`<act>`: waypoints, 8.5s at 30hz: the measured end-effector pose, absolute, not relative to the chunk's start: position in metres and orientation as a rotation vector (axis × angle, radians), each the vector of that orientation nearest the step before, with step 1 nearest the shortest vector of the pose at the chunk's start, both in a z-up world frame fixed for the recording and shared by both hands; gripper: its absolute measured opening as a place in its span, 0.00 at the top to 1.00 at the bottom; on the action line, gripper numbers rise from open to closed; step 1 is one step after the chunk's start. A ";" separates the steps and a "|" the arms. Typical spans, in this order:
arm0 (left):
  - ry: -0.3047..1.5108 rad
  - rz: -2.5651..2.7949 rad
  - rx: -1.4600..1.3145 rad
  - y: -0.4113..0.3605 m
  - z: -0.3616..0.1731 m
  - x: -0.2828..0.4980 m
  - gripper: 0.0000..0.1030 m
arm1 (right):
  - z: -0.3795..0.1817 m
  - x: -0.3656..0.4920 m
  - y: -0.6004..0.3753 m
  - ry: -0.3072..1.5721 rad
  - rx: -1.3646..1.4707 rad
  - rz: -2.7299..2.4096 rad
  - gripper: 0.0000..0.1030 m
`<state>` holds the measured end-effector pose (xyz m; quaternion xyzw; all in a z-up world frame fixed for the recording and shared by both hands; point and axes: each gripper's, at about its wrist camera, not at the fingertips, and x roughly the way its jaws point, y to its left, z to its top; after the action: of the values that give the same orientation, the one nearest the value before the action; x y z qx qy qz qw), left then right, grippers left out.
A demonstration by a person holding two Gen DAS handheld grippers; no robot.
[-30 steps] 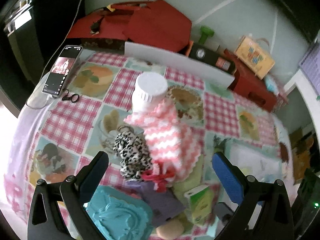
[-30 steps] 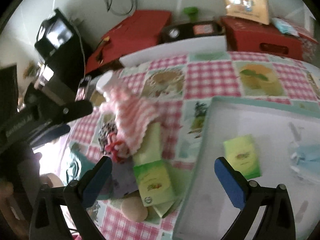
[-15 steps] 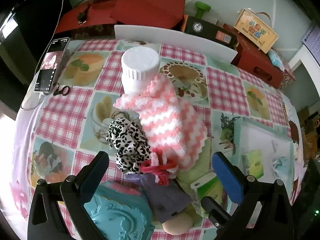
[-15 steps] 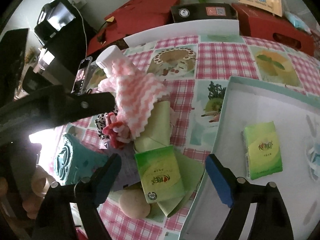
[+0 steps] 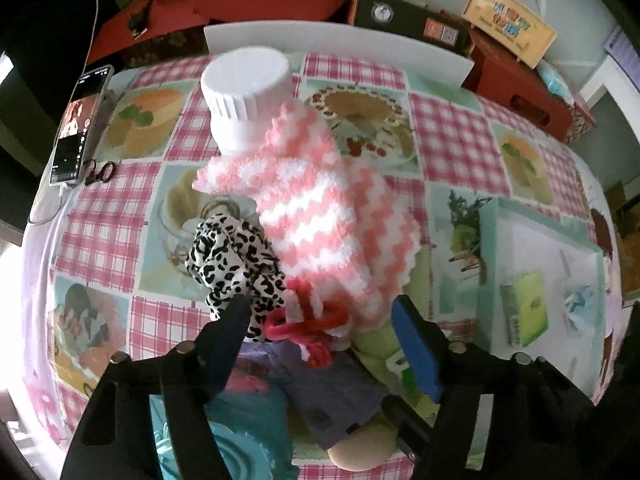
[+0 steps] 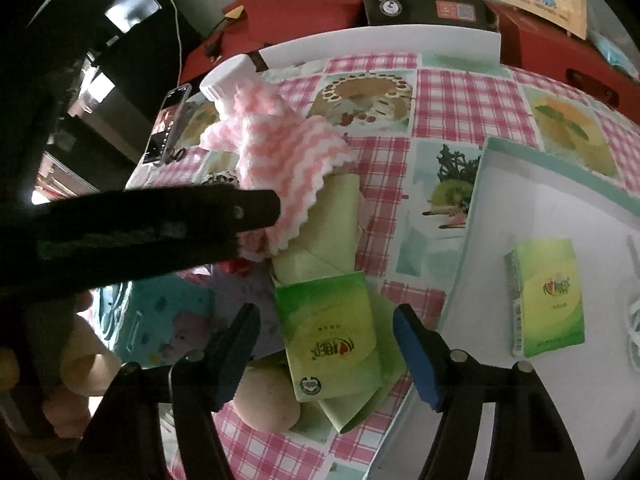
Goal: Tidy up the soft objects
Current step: 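Grasp the flat green tissue packet with the right tool while the left tool grasps the red hair tie, then lift the green packet with the right tool while the left tool carries the hair tie, then open the left tool over the tray while the right tool releases the green packet, then withdraw both open tools from the tray, then move both open tools over the pile of soft items beside the tray, then grasp the pink-white fuzzy glove with the right tool while the left tool grasps the leopard-print scrunchie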
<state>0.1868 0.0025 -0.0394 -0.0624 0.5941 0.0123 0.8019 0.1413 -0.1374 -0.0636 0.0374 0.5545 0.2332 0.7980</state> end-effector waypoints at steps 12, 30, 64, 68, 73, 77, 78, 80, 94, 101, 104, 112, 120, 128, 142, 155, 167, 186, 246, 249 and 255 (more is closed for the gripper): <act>1.297 0.025 -0.092 -0.001 -0.058 0.190 0.53 | -0.076 0.143 -0.131 1.232 0.052 0.496 0.45; 1.278 0.000 -0.137 0.002 -0.056 0.189 0.67 | -0.075 0.143 -0.134 1.224 0.053 0.488 0.48; 1.270 -0.030 -0.082 -0.004 -0.045 0.176 0.68 | -0.065 0.142 -0.145 1.204 0.102 0.476 0.48; 1.252 -0.030 -0.085 -0.002 -0.040 0.174 0.68 | -0.065 0.142 -0.145 1.204 0.101 0.477 0.48; 1.220 -0.035 -0.093 0.000 -0.031 0.171 0.68 | -0.065 0.142 -0.146 1.206 0.110 0.477 0.48; 1.168 -0.035 -0.109 0.004 -0.015 0.166 0.68 | -0.056 0.139 -0.150 1.181 0.131 0.472 0.48; 1.147 -0.036 -0.113 0.005 -0.009 0.163 0.68 | -0.051 0.138 -0.152 1.167 0.138 0.473 0.48; 1.112 -0.036 -0.117 0.005 0.002 0.159 0.68 | -0.039 0.136 -0.156 1.126 0.152 0.472 0.48; 0.945 -0.086 -0.111 -0.027 0.052 0.140 0.68 | 0.017 0.122 -0.211 0.928 0.218 0.312 0.48; 0.933 -0.176 -0.090 -0.062 0.053 0.132 0.68 | 0.026 0.121 -0.268 0.888 0.243 0.135 0.48; 0.934 -0.225 -0.071 -0.080 0.050 0.129 0.68 | 0.026 0.119 -0.297 0.884 0.254 0.022 0.48; 0.947 -0.324 0.006 -0.125 0.040 0.120 0.68 | 0.014 0.104 -0.375 0.932 0.270 -0.296 0.48; 1.018 -0.411 0.072 -0.165 0.015 0.113 0.68 | 0.010 0.087 -0.413 0.939 0.339 -0.388 0.48; 1.117 -0.419 0.133 -0.187 -0.016 0.112 0.68 | -0.005 0.095 -0.395 1.018 0.292 -0.327 0.48; 1.156 -0.408 0.167 -0.193 -0.025 0.113 0.41 | -0.027 0.103 -0.380 1.130 0.225 -0.306 0.41; 1.114 -0.384 0.095 -0.180 -0.015 0.118 0.13 | -0.020 0.103 -0.382 1.092 0.237 -0.324 0.21; 1.057 -0.328 -0.031 -0.153 -0.001 0.127 0.01 | -0.020 0.102 -0.382 1.073 0.242 -0.330 0.00; 0.980 -0.279 -0.078 -0.128 0.011 0.135 0.00 | -0.019 0.105 -0.375 1.062 0.211 -0.324 0.00; 1.222 0.153 -0.372 0.140 -0.055 0.190 0.00 | -0.039 0.236 -0.064 1.220 -0.153 0.366 0.00; 1.238 0.166 -0.408 0.144 -0.059 0.190 0.00 | -0.047 0.239 -0.059 1.235 -0.162 0.376 0.00; 1.261 0.178 -0.442 0.148 -0.066 0.188 0.00 | -0.055 0.241 -0.043 1.234 -0.221 0.408 0.02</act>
<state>0.1875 0.1482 -0.0656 -0.2045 0.5840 0.0825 0.7813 0.2407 -0.0433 -0.0553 -0.1025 0.5732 0.1895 0.7906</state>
